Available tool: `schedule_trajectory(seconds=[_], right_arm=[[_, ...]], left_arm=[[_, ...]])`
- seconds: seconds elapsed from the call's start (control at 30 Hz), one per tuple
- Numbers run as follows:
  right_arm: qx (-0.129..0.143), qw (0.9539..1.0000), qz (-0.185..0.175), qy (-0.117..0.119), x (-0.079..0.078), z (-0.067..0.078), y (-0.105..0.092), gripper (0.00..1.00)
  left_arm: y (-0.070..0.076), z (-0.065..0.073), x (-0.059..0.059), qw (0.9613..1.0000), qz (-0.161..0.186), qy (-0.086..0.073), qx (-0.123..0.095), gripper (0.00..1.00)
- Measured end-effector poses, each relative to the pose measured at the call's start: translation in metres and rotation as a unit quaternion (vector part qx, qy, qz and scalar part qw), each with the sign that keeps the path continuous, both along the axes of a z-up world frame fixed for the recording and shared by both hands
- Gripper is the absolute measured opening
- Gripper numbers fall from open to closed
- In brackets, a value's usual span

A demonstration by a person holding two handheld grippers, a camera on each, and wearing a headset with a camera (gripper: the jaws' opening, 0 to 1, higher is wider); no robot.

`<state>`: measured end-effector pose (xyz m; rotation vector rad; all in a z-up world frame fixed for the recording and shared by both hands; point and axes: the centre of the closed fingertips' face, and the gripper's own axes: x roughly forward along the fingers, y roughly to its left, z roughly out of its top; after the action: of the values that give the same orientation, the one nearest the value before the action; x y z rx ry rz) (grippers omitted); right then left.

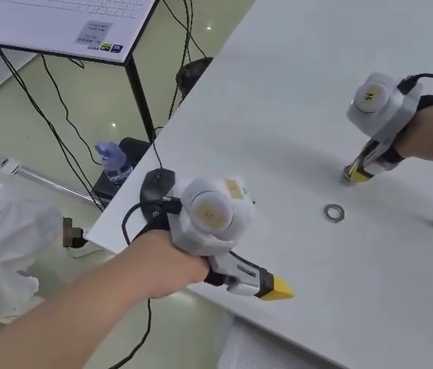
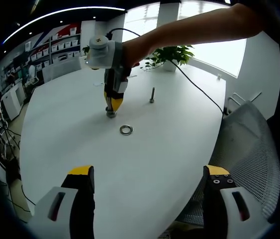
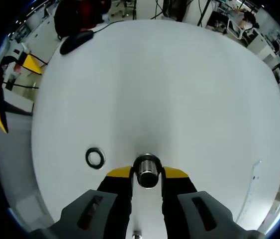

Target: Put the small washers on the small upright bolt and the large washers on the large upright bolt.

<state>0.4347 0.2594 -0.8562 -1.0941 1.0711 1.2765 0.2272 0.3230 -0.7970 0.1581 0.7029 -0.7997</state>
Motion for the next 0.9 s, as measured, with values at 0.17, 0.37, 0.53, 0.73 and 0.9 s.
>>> schedule_trajectory(seconds=[0.17,0.37,0.53,0.73,0.9], right_arm=[[-0.002,1.0,-0.002,0.002,-0.0033,-0.003,-0.0009,0.22],[-0.003,1.0,-0.002,0.001,-0.0068,-0.0049,-0.001,0.22],[-0.003,1.0,-0.001,0.001,-0.006,-0.0085,-0.0016,0.22],[-0.001,1.0,-0.003,0.002,-0.0069,-0.0065,-0.0012,0.22],[-0.002,1.0,-0.004,0.002,-0.0079,-0.0056,-0.0015,0.22]], left_arm=[[0.0001,-0.0001,0.0001,1.0,0.001,0.0,-0.001,0.9],[0.0007,0.0002,0.0003,1.0,0.001,0.001,-0.001,0.9],[0.0011,0.0001,0.0,1.0,0.0,0.001,0.0,0.9],[0.0018,-0.0005,-0.0009,1.0,0.0,0.003,0.001,0.89],[0.0015,0.0003,-0.0003,1.0,-0.001,0.002,0.0,0.89]])
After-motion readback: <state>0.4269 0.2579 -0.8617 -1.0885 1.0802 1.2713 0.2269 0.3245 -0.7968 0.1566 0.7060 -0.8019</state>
